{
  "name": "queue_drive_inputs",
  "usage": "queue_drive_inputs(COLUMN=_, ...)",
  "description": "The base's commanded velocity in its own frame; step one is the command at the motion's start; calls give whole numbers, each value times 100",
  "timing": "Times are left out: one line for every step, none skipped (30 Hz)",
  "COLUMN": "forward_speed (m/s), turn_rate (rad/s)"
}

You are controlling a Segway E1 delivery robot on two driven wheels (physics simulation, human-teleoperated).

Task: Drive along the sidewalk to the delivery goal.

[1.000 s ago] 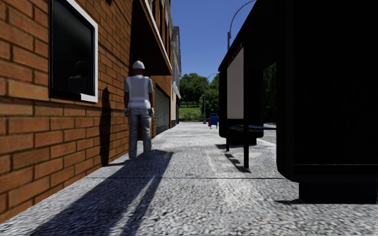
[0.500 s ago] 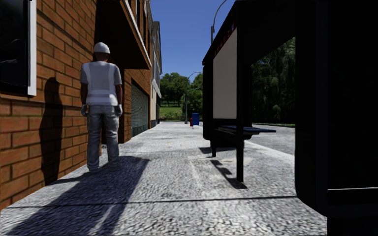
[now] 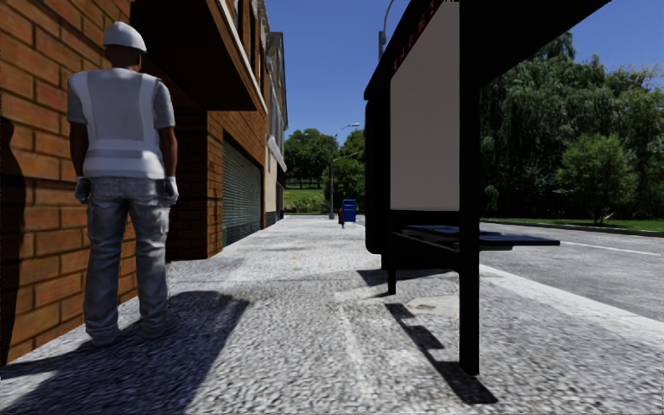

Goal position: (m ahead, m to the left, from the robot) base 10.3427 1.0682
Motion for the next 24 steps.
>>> queue_drive_inputs(forward_speed=172, turn_rate=0)
queue_drive_inputs(forward_speed=172, turn_rate=0)
queue_drive_inputs(forward_speed=170, turn_rate=0)
queue_drive_inputs(forward_speed=164, turn_rate=8)
queue_drive_inputs(forward_speed=164, turn_rate=8)
queue_drive_inputs(forward_speed=157, turn_rate=18)
queue_drive_inputs(forward_speed=156, turn_rate=13)
queue_drive_inputs(forward_speed=155, turn_rate=0)
queue_drive_inputs(forward_speed=155, turn_rate=0)
queue_drive_inputs(forward_speed=155, turn_rate=0)
queue_drive_inputs(forward_speed=155, turn_rate=0)
queue_drive_inputs(forward_speed=153, turn_rate=0)
queue_drive_inputs(forward_speed=146, turn_rate=0)
queue_drive_inputs(forward_speed=142, turn_rate=2)
queue_drive_inputs(forward_speed=142, turn_rate=2)
queue_drive_inputs(forward_speed=140, turn_rate=11)
queue_drive_inputs(forward_speed=135, turn_rate=25)
queue_drive_inputs(forward_speed=131, turn_rate=30)
queue_drive_inputs(forward_speed=125, turn_rate=31)
queue_drive_inputs(forward_speed=110, turn_rate=13)
queue_drive_inputs(forward_speed=110, turn_rate=13)
queue_drive_inputs(forward_speed=110, turn_rate=13)
queue_drive_inputs(forward_speed=110, turn_rate=20)
queue_drive_inputs(forward_speed=109, turn_rate=23)
